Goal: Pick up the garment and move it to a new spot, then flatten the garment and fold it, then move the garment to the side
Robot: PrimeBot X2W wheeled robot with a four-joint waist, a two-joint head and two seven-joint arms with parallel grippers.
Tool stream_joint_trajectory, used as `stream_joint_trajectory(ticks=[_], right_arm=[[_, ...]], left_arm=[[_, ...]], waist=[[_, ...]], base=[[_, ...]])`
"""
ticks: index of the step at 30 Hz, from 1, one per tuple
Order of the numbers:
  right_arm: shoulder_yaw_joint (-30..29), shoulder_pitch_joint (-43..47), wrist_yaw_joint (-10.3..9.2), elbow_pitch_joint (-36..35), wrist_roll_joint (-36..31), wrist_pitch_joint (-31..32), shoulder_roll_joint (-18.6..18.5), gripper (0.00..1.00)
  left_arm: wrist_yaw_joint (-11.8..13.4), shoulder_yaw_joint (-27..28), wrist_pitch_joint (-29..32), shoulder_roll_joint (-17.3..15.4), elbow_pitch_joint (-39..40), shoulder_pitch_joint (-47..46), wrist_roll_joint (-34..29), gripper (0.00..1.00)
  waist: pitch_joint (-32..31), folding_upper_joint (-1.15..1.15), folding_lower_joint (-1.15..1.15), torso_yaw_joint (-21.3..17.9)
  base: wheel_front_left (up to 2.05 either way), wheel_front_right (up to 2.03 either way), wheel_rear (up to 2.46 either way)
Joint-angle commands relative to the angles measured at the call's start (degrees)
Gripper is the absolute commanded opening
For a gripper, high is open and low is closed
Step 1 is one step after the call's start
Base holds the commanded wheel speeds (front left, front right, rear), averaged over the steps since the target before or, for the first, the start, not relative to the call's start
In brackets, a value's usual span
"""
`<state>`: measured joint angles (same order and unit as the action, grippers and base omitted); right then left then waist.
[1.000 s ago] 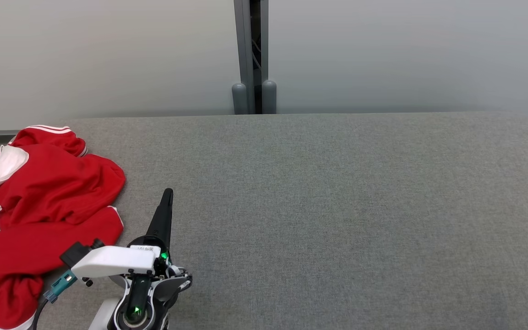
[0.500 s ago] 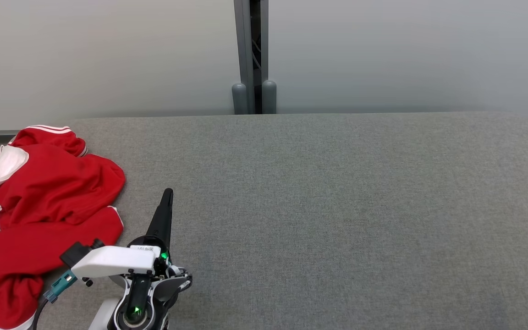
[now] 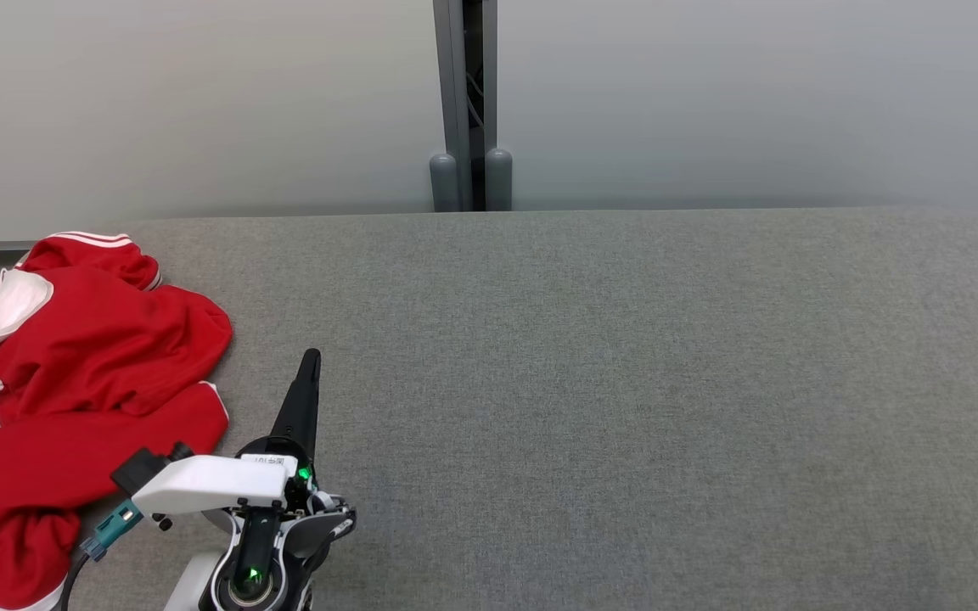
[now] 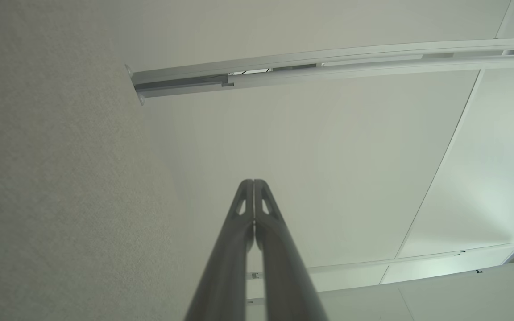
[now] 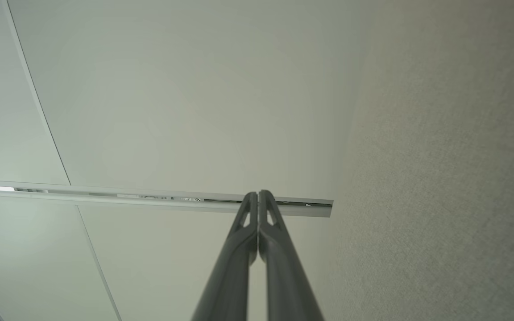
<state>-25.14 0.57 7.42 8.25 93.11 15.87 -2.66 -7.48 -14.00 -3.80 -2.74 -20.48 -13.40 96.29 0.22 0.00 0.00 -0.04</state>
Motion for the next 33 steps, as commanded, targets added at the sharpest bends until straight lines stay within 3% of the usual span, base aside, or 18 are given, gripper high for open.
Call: stream_joint_trajectory(ticks=[1, 33], right_arm=[[-0.1, -0.2, 0.26, 0.0, 0.0, 0.2, -0.5, 0.0], [-0.1, -0.2, 0.26, 0.0, 0.0, 0.2, -0.5, 0.0]], left_arm=[[-0.1, 0.1, 0.0, -0.3, 0.0, -1.0, 0.0, 0.0], [-0.1, 0.1, 0.0, -0.3, 0.0, -1.0, 0.0, 0.0]], waist=[[0.0, 0.0, 0.0, 0.0], [0.0, 0.0, 0.0, 0.0]], base=[[0.0, 0.0, 0.0], [0.0, 0.0, 0.0]])
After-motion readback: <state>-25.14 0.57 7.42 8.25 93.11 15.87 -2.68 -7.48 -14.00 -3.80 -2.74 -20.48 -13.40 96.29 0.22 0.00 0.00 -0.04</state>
